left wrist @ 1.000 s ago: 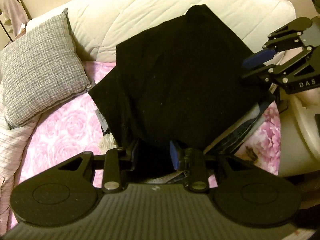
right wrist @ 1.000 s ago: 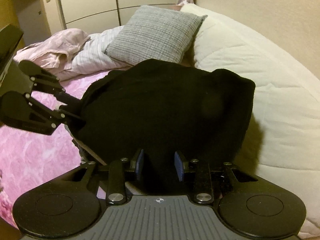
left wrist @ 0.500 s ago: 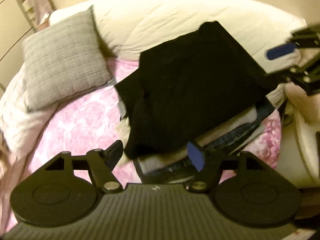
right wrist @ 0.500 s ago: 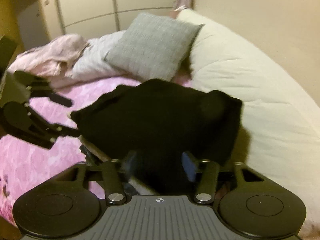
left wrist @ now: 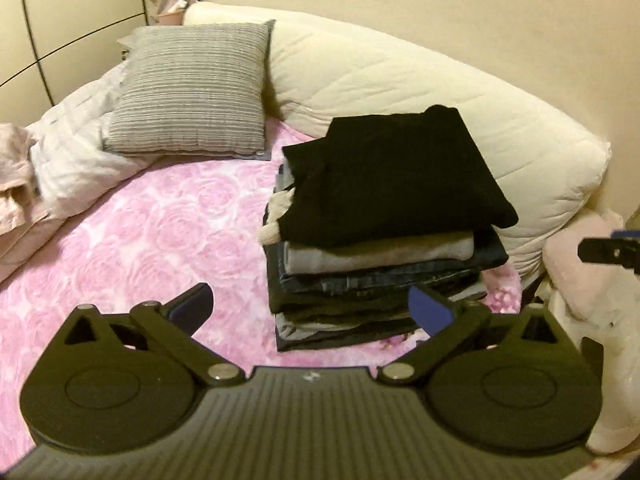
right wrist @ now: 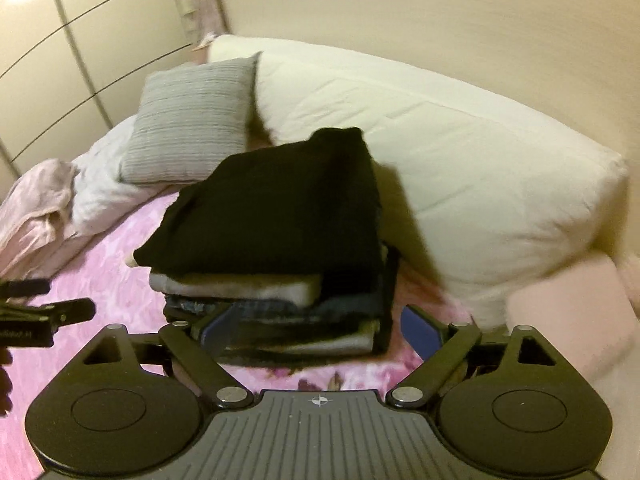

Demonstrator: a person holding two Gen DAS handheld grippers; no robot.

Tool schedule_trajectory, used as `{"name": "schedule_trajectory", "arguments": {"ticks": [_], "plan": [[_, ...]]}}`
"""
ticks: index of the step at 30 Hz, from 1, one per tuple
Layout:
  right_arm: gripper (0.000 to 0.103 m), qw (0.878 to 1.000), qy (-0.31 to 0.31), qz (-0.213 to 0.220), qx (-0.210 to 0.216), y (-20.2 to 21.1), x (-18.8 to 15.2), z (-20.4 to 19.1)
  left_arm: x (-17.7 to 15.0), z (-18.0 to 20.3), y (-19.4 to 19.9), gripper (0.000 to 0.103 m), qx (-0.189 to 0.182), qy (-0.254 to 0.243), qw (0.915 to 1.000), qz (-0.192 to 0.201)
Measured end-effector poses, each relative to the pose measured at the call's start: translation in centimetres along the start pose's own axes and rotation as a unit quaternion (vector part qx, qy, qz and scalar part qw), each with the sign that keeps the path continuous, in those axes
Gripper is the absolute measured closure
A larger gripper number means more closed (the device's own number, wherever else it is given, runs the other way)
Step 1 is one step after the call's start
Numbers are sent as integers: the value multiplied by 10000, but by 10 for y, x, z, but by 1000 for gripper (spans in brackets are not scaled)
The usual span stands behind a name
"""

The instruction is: Fold large clothes

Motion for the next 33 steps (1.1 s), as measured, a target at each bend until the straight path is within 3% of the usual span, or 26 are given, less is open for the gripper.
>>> {"name": "schedule_trajectory", "arguments": {"ticks": [3,8,16,33], "plan": [[17,9999,66,107,-87,26,-13,-11,-12,2,24,1,-58,-91,9998,151],[17,9996,25,126,-245,65,-39,-28,-32,7,57,1,-261,163,9995,65],[17,9996,-11,135,-228,97,-55,-38,-54,23,93,1,-50,163,9998,94],[17,9991,397,113,97,98,-50,-29,-54,61,90,1,225,412,9988,-127]]}}
Point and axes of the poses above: each gripper's, at about its wrist camera, not at the fingertips, and y roughly against the way its jaws point, z to its right, x to its top, the point moved 2 cm from there along -y, roughly the way its jaws point, and after that the axes turned 12 degrees about -x, right-handed, at the moved point
